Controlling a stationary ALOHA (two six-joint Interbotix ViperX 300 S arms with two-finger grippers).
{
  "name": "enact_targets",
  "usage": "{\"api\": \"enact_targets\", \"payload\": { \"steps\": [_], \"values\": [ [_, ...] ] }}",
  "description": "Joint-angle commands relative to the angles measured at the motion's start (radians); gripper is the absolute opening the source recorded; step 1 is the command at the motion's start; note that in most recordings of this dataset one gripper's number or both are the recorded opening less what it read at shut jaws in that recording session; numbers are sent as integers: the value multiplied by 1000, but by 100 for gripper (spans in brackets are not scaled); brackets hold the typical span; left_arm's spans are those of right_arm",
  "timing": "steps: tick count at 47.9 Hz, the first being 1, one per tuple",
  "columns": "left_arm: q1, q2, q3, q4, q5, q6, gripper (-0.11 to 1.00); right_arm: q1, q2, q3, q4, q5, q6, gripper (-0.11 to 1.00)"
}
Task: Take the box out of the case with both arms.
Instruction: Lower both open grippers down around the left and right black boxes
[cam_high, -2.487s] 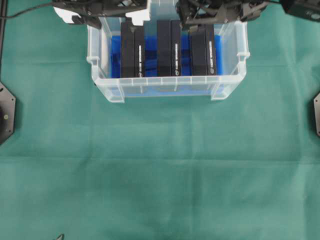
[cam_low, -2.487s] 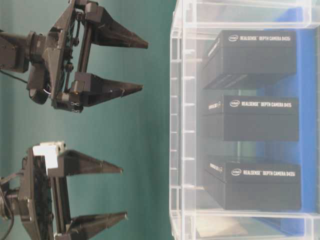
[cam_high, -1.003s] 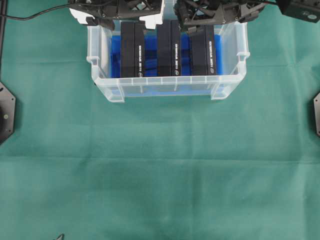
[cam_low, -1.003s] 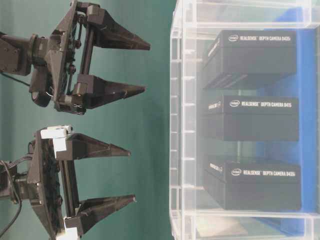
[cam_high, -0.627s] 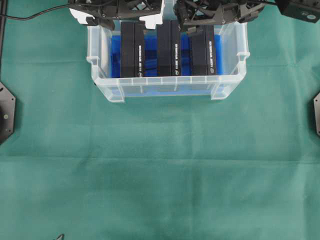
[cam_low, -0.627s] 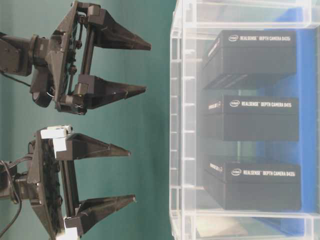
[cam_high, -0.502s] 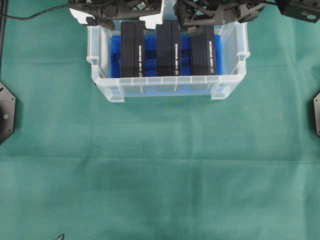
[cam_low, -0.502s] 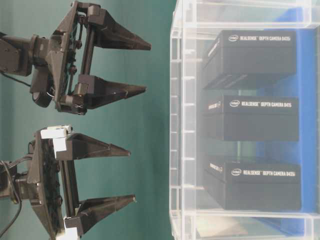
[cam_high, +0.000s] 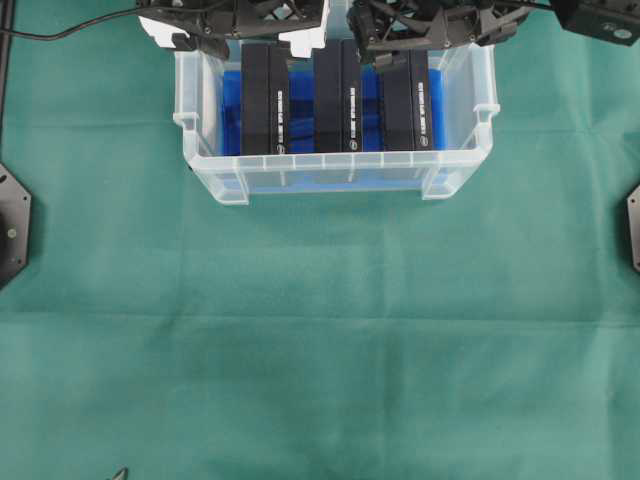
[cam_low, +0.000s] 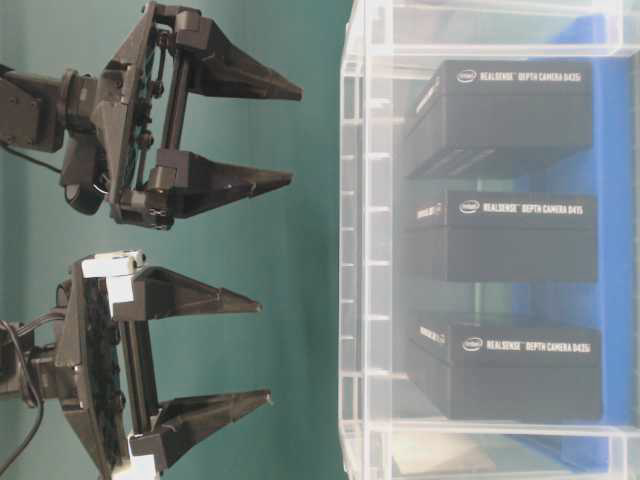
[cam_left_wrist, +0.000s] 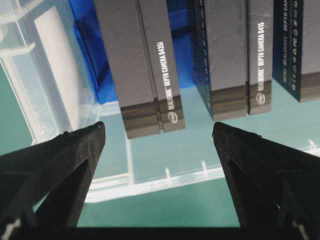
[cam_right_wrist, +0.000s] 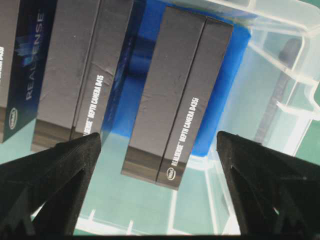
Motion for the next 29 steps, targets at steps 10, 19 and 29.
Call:
{"api": "enact_targets", "payload": {
  "steps": [10,19,29],
  "values": [
    [0,-15,-5,14,-6,-2,85,0,-8,-11,-3,-2,5,96],
    [0,-15,18,26,-21,-6,84,0,0,15,-3,-11,6,96],
    [-2,-15,64,44,-86,-11,84,0,6,57,-6,-60,11,96]
  ]
}}
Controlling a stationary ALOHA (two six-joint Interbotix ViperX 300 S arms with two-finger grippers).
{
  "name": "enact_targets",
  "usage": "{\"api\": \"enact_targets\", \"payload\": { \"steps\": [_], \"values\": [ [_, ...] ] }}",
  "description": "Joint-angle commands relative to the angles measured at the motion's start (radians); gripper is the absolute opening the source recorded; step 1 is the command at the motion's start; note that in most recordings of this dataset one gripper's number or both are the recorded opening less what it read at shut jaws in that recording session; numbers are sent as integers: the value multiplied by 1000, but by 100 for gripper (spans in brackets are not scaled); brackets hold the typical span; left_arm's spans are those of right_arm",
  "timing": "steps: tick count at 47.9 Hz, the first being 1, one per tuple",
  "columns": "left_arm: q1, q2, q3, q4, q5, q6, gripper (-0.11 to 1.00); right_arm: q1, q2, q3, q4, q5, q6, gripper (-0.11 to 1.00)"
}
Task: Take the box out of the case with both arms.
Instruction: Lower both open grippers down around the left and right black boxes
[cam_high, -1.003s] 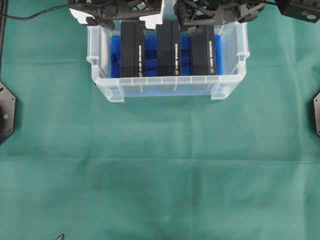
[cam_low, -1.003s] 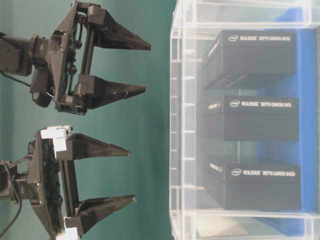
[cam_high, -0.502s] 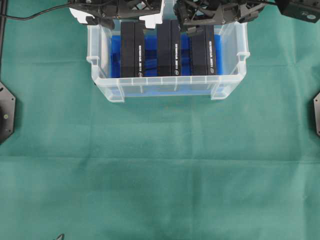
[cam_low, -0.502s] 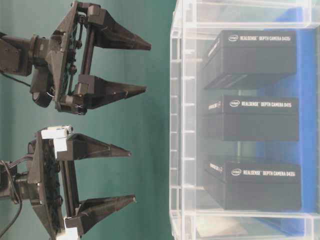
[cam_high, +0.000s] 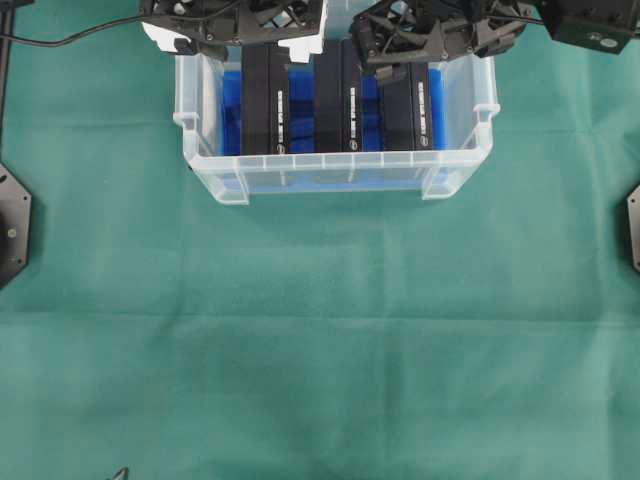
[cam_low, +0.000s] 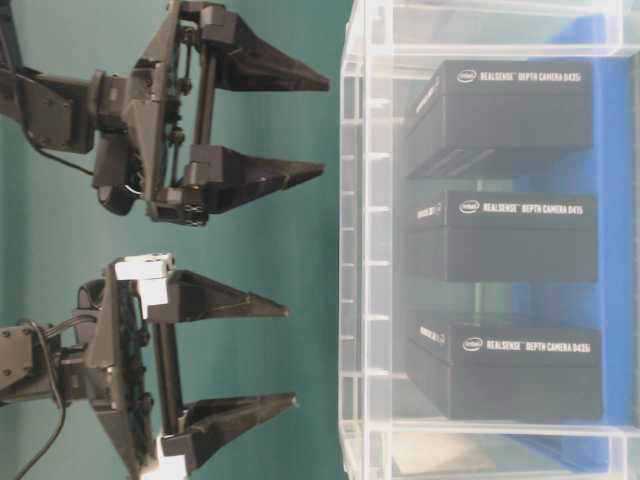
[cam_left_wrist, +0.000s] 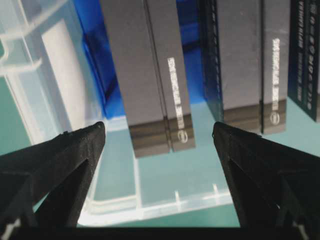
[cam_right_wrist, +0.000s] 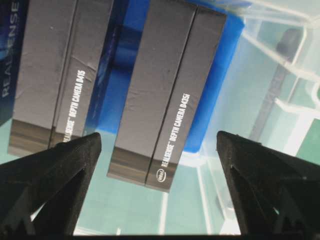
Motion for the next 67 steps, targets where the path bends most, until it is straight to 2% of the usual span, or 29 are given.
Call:
{"api": "enact_targets", "payload": {
  "steps": [1,11,23,32,50,67],
  "values": [
    [0,-15,8,9,-32,3,84,0,-8,5,-3,-31,5,96],
    [3,-12,74,11,-112,-3,85,-2,2,49,-9,-91,5,96],
    [3,29,94,9,-158,0,85,-8,29,89,-14,-147,3,96],
    [3,58,110,9,-167,6,85,-12,46,117,-31,-184,2,96],
    [15,72,175,8,-222,-2,85,-23,74,176,-31,-264,2,96],
    [15,75,216,-8,-233,-2,84,-26,81,186,-31,-267,3,96]
  ]
}}
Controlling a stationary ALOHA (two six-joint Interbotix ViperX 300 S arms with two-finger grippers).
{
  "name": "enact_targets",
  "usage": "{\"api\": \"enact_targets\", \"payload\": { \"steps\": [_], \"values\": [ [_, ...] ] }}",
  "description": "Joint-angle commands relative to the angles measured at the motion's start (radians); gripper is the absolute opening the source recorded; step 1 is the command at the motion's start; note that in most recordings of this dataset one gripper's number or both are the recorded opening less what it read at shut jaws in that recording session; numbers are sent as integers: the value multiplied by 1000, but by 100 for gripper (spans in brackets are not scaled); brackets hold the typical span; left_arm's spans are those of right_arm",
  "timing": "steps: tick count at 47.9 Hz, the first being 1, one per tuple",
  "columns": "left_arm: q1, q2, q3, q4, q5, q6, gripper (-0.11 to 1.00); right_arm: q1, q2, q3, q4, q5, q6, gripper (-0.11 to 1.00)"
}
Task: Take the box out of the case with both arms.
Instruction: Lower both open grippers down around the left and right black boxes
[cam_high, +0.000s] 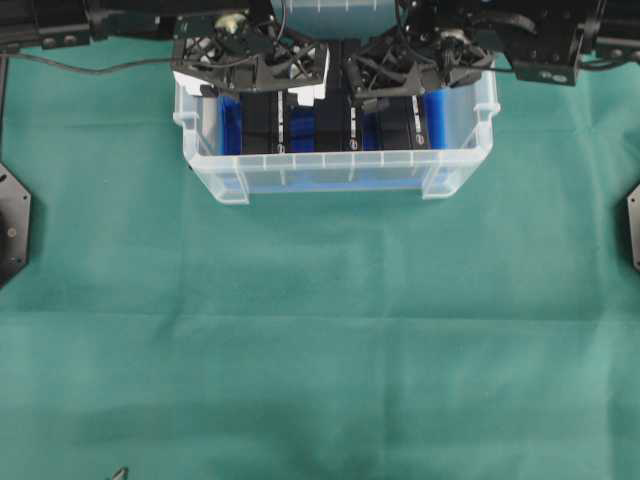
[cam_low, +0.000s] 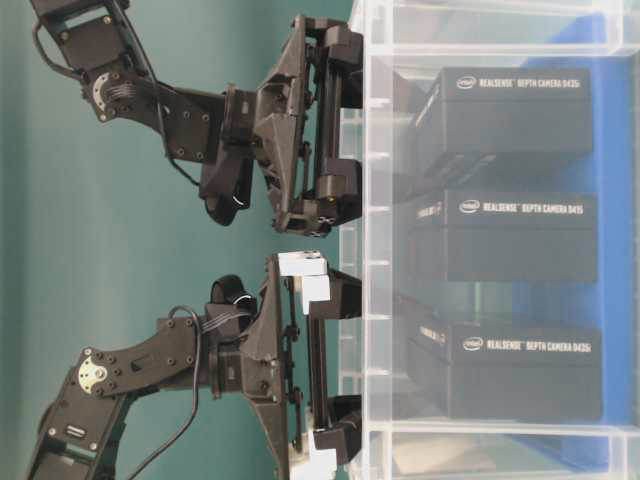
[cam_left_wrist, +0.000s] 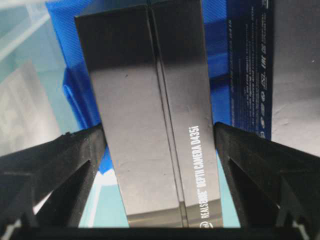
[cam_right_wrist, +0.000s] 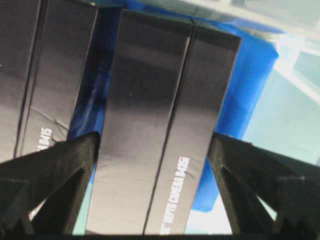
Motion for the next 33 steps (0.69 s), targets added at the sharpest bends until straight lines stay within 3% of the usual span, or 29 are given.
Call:
{"api": "enact_targets", "payload": {
  "steps": [1,11,17,21,25,33],
  "values": [
    [3,-14,-2,-2,3,3,85,-14,-5,8,-3,5,2,96],
    [3,-14,-3,-11,6,3,84,-14,-5,6,3,18,6,96],
    [0,-15,-5,-18,8,5,84,-12,-5,5,8,63,46,94],
    [-3,-14,-6,-25,8,5,79,-11,-6,8,8,86,92,83],
    [-8,-17,-3,-29,3,8,65,-6,-9,9,-2,77,127,65],
    [-9,-18,-2,-37,3,9,63,0,-11,9,-8,28,130,65]
  ]
}}
